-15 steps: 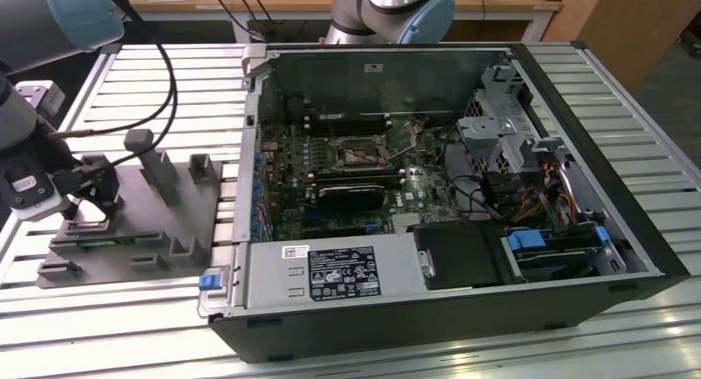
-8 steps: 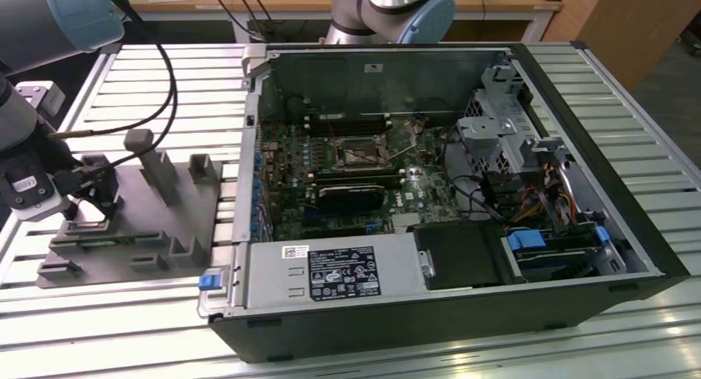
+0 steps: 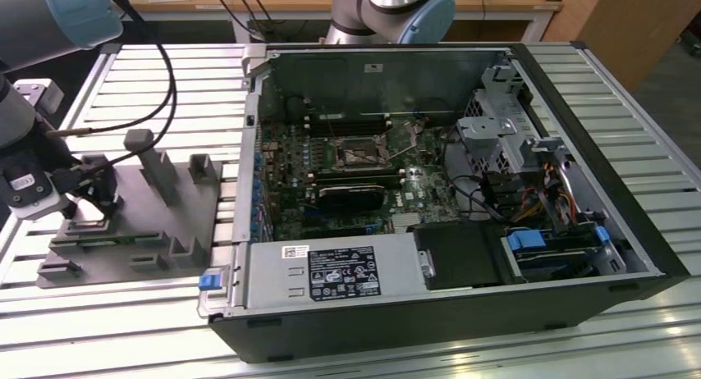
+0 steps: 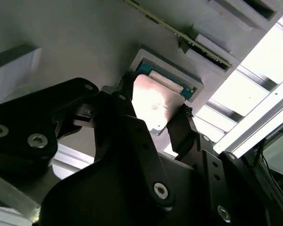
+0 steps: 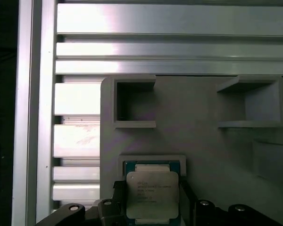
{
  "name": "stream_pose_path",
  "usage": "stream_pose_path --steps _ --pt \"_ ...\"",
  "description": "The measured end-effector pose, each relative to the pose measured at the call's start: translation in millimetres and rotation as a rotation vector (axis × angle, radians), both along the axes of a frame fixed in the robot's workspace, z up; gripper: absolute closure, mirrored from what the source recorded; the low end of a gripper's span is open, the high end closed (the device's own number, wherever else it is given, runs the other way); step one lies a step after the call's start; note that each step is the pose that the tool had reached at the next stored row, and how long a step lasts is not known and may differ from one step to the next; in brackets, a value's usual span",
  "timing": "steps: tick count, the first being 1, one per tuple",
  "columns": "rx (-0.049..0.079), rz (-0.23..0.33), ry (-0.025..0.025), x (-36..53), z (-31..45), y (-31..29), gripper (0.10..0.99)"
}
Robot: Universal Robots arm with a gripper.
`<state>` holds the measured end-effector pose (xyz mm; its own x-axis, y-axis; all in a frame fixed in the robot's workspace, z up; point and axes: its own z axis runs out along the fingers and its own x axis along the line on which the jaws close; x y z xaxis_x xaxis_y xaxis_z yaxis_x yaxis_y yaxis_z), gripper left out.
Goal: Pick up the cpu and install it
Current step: 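Pick up the cpu and move it towards the insertion slot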
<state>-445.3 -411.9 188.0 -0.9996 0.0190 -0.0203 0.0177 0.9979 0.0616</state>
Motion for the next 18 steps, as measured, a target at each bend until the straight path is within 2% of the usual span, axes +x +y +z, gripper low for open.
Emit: stream_pose_path --steps 8,9,18 --pt "0.000 0.000 -0.0004 0.0 14.8 0.0 0.549" --pt "0.000 0.000 -0.0004 0.0 20.8 0.0 0.549" --pt "0.000 0.000 -0.0004 0.0 45.1 0.0 0.549"
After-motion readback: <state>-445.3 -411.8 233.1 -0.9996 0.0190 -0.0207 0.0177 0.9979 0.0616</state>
